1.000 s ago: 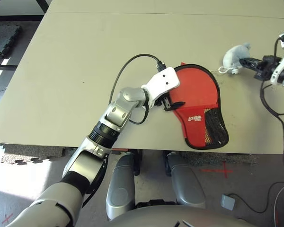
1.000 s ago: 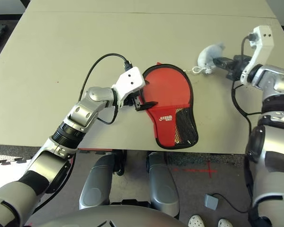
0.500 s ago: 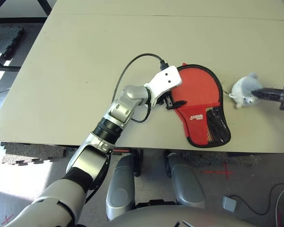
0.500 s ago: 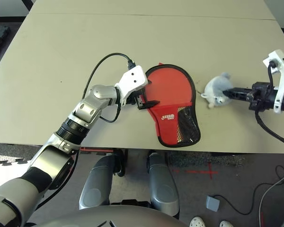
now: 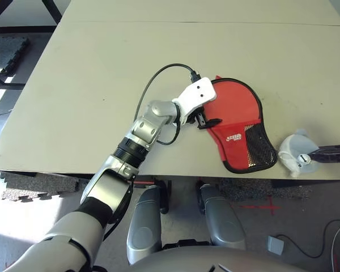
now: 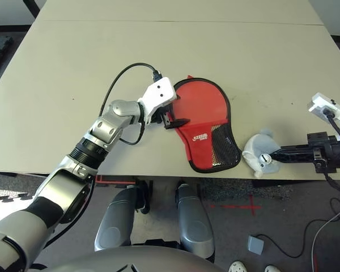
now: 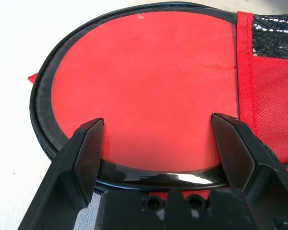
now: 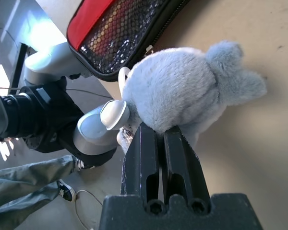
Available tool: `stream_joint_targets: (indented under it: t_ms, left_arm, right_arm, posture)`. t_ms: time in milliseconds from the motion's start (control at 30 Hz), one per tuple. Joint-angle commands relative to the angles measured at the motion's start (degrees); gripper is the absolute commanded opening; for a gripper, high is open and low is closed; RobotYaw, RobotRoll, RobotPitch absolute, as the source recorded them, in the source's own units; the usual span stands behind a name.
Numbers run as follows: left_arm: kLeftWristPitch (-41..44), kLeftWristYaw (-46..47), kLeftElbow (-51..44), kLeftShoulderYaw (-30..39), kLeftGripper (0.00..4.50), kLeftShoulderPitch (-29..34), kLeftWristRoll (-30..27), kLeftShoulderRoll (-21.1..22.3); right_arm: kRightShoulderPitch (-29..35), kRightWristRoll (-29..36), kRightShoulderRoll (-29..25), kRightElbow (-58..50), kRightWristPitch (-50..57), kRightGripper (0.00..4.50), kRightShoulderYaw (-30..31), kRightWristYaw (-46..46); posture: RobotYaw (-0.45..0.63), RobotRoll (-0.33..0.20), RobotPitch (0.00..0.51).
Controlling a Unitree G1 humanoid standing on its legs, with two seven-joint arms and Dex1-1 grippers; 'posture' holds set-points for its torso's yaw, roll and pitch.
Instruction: Store the ping-pong paddle in its case and zip it.
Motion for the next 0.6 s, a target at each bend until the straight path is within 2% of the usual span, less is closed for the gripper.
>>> stream_joint_targets:
  t_ms: [33,200,333,433,600]
  left_arm:
    - [3.6,-0.9,1.2,-1.5,4.50,3.7,2.2,2.4]
    - [8.2,-8.0,-10.5,3.1,4.50,5.4,-5.4,6.5]
    - [14.2,-10.0,-18.8,9.0,4.50,5.7,-11.8,10.2]
    - [17.6,-8.5,-22.1,14.1,4.50,5.5,-15.7,11.1]
    - [18.0,4.7,-20.7,26.3,4.50,4.3,-18.1,8.8]
  right_arm:
    - [-1.7,3.5,-1.2,-0.1,5.0,1.15,0.6,2.1]
    - [-1.3,5.2,-4.9,4.3,2.3,2.98,0.5,4.8]
    - [-7.9,4.0,-2.5,15.6,-0.2,4.48,-0.2,4.0]
    - [-15.1,3.8,1.8,23.4,-2.3,4.48,-2.5,-0.2]
    - [-26.7,0.6,12.0,37.3,-17.3,4.48,-9.7,-20.1]
  posture:
    - [-0.24,0.000,0.271]
    - [-0.23,0.000,0.267]
    - [-0.22,0.000,0.262]
    - [-0.21,0.000,0.257]
    - [-0.18,0.000,0.252]
